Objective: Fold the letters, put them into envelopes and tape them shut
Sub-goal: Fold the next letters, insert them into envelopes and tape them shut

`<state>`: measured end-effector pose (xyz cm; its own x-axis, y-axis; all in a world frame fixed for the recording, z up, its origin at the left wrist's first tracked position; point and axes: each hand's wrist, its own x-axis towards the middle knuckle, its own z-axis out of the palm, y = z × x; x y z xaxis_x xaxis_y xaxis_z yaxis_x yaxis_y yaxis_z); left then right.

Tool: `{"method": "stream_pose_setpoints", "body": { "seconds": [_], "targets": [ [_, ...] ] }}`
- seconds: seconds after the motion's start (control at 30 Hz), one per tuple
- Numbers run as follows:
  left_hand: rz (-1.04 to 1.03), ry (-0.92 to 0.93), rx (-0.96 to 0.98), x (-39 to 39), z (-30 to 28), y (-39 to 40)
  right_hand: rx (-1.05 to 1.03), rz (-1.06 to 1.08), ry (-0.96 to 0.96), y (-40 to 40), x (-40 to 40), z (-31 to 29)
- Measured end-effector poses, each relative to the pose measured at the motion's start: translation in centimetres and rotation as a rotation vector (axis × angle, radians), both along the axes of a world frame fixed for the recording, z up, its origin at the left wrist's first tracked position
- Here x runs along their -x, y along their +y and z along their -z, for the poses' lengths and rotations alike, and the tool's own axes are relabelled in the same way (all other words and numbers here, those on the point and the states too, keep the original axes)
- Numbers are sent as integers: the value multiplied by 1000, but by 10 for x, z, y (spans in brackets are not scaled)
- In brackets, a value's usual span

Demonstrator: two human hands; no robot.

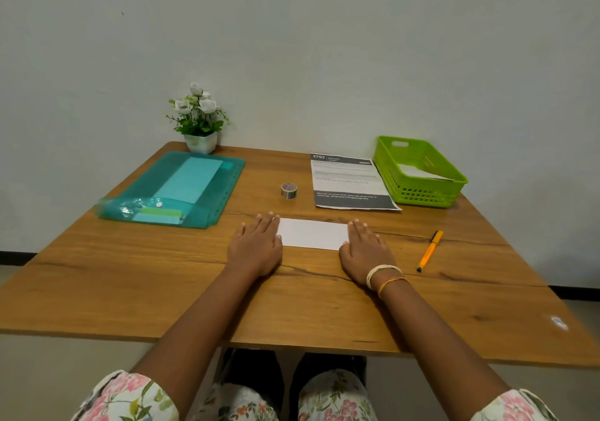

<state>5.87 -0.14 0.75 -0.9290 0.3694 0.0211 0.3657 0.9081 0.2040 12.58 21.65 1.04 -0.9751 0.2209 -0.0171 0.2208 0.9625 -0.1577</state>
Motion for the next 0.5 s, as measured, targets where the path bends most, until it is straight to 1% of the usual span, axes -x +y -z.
{"method": "stream_pose_setpoints", "body": {
  "seconds": [0.03,0.1,0.17,0.23,0.27,0.37,0.43,0.5],
  "targets": [
    [-2,2,-3,-1,-1,0,-15,20,20,-3,0,0],
    [-9,26,-31,-4,-2,1,-54,30,126,-10,-1,-1],
    [-5,70,-112,-5,-2,1,-30,-71,217,-22,-2,0],
    [15,138,-229,-6,-3,-4,25,-180,199,-34,-1,5],
    [31,183,-263,-5,-4,-8,34,-190,166,-37,2,5],
    [35,326,-260,1,-6,-31,13,-118,111,-35,14,0],
    [-42,398,-237,8,-7,-53,2,-92,118,-39,19,-6],
    [-172,415,-165,16,-6,-76,35,-102,188,-53,25,-11]
  ]
}}
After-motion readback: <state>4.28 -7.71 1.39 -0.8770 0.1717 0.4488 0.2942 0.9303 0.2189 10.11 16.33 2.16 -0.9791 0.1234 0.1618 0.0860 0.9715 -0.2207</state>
